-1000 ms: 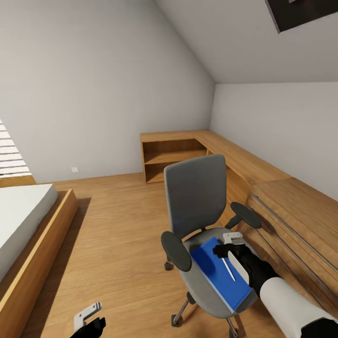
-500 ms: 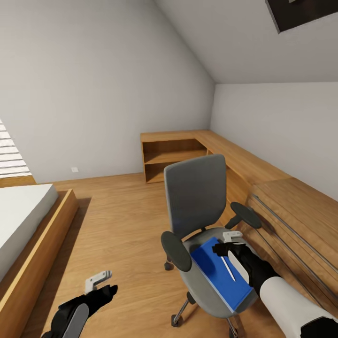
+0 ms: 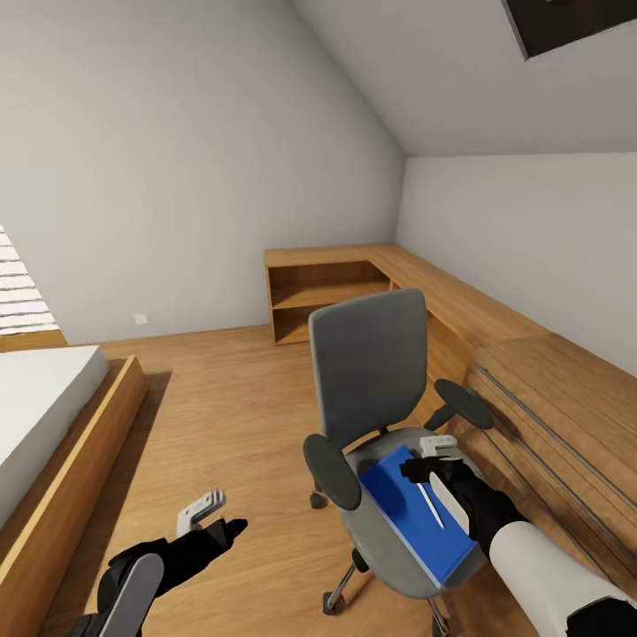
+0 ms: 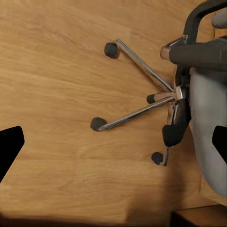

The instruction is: In the bedroom, organize the workspace by keeping the computer under the desk, ensuring the monitor is on the desk, placing the keyboard on the desk next to the monitor, placing the mouse on the desk next to the keyboard, moving the folder from the swivel chair onto the desk next to the mouse, stacking the notebook on top of the folder with the pen on top of the notebook, and positioning the swivel chair next to the desk.

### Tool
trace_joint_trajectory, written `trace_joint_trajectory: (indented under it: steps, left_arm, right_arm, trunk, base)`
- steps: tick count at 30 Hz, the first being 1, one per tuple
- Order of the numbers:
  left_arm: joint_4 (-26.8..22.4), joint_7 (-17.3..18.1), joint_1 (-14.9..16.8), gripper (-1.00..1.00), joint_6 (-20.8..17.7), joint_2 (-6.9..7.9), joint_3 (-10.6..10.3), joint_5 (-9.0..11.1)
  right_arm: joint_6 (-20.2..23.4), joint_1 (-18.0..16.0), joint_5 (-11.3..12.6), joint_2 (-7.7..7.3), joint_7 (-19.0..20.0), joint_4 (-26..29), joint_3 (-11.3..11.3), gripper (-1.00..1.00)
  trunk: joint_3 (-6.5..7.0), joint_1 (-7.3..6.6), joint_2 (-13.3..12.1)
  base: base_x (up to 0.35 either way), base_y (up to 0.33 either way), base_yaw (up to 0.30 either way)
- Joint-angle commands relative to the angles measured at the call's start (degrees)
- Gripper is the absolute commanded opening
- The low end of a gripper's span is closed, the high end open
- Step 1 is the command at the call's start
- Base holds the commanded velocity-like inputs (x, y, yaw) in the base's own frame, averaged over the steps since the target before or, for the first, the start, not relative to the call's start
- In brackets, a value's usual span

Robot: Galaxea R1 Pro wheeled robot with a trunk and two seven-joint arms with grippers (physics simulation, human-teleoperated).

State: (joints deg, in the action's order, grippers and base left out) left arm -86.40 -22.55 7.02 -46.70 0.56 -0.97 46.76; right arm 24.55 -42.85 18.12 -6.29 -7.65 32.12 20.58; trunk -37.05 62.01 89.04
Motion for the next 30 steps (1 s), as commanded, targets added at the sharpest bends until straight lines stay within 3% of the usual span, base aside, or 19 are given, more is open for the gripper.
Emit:
trace_joint_trajectory:
  steps: [1,18,25,29,30]
  left_arm:
    - [0.1,-0.6,0.0,1.0,0.0,0.08,-0.1,0.7]
    - [1.9,-0.8,0.0,1.0,0.4,0.4,0.9,1.0]
    - [2.7,-0.7,0.0,1.0,0.4,0.36,2.0,0.9]
    - [2.7,-0.7,0.0,1.0,0.4,0.33,2.1,0.9]
    - [2.7,-0.7,0.0,1.0,0.4,0.33,2.1,0.9]
  right_arm:
    - [0.2,-0.1,0.6,-0.09,-0.5,0.1,0.5,1.0]
    - [0.1,0.0,0.8,-0.28,-0.6,1.1,0.1,1.0]
    - [0.6,0.0,0.9,-0.38,-0.7,3.5,-0.1,1.0]
    - [1.4,0.0,0.9,-0.45,-0.8,3.7,-1.1,1.0]
    - [2.3,0.0,0.9,-0.47,-0.8,3.8,-2.5,1.0]
  trunk:
    - [-0.24,0.22,0.4]
    - [-3.29,3.96,7.3]
    - [-3.29,3.96,7.3]
    - [-3.29,3.96,7.3]
    - [-3.29,3.96,7.3]
  base:
    - [0.0,0.0,0.0]
    - [0.0,0.0,0.0]
    - [0.0,0.0,0.0]
    - [0.0,0.0,0.0]
    - [0.0,0.0,0.0]
